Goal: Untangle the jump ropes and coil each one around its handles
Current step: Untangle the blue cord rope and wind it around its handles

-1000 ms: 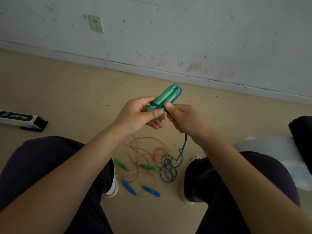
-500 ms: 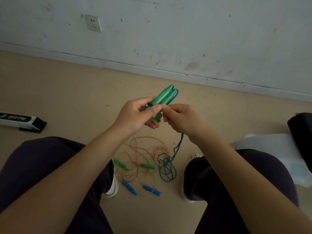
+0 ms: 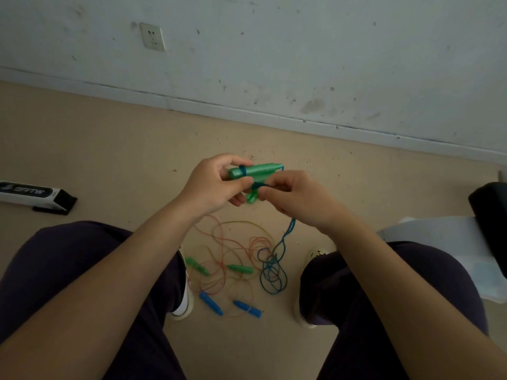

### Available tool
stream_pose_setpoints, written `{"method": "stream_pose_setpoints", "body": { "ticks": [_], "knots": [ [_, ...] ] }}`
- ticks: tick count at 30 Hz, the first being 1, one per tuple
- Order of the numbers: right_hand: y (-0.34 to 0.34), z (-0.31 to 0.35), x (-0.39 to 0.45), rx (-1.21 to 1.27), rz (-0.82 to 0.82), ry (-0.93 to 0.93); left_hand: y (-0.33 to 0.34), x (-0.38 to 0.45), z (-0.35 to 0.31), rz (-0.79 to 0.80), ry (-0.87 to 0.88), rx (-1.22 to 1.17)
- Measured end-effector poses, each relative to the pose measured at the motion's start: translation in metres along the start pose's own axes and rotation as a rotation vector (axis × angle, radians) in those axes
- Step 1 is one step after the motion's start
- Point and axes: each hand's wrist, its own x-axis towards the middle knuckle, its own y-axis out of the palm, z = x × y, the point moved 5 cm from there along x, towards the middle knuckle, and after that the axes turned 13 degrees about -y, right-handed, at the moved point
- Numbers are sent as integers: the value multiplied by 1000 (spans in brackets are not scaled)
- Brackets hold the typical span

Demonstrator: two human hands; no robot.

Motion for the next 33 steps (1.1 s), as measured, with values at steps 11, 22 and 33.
{"method": "stream_pose_setpoints", "body": {
  "ticks": [11,22,33],
  "knots": [
    [-21,6,3,-254,-209,-280,16,-8,-2,317,-122,-10],
    [-16,5,4,-205,-252,-285,17,-11,0,307,-136,-38],
    [-16,-2,3,-41,-247,-161,15,-13,2,280,-108,28]
  ]
}}
